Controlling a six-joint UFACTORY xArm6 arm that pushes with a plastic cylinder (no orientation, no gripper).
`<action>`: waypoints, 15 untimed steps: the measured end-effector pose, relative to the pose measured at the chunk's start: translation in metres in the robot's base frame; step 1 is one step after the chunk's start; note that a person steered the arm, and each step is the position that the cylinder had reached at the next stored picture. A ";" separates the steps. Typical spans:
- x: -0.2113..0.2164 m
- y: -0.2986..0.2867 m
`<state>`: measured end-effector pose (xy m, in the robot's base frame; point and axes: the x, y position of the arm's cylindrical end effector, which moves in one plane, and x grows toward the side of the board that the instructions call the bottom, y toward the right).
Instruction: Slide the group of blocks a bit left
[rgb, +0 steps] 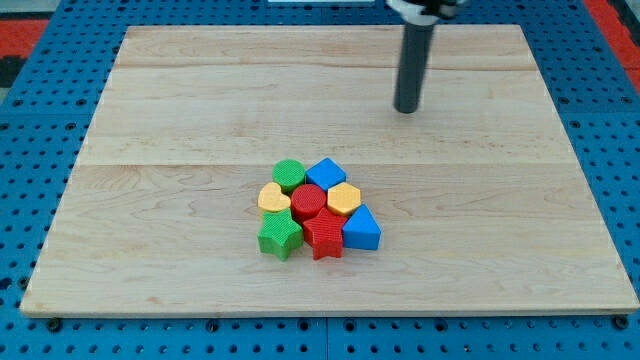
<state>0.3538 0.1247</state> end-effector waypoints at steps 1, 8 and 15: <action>0.001 0.045; 0.113 0.192; 0.195 -0.161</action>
<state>0.5492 -0.0362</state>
